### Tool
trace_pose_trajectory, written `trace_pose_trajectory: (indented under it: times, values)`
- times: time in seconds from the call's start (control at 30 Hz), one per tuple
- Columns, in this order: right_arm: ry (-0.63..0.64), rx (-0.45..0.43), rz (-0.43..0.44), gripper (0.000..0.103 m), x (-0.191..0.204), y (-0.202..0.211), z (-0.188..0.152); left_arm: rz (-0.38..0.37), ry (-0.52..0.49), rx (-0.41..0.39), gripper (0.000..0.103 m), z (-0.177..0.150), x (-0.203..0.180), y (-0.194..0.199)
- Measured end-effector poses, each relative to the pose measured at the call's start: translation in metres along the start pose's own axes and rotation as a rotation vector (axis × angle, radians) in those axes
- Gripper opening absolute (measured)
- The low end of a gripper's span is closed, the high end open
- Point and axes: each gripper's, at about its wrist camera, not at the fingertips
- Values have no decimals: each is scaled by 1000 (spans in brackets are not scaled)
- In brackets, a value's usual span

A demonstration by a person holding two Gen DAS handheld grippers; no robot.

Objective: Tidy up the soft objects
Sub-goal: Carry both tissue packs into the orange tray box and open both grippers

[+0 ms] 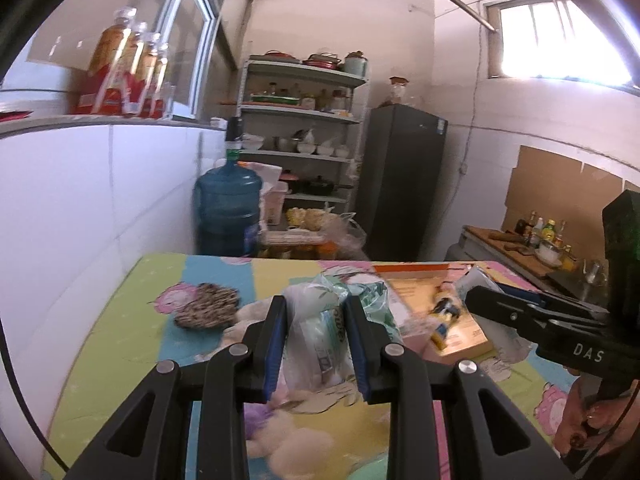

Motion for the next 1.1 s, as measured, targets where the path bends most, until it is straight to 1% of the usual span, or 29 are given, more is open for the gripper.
trace_pose_trajectory:
  times: [0.13,0.4,0.57,0.83,1.1]
  values:
    - [-17,-15,-30,44,-19,10,1,-38,-4,3,30,3,-20,-11]
    - [-66,-39,-99,44,-64,26,3,-139,-9,18,30,10,-62,-39]
    - [-97,-52,-152,44,-99,37,2,-174,-17,37,30,10,-86,-59]
    - [-141,-53,-232,44,-151,49,-1,-196,-34,71,30,8,-129,-90]
    - [-162,-15,-267,44,-196,44,-6,-177,-42,105,30,4,-164,-123]
Point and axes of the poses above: each gripper's, at about its wrist camera, not at the fingertips, and y roughly against the way its jaws point, x to its left, z to its top, and after that the axes turned 1 degree about y, right-handed
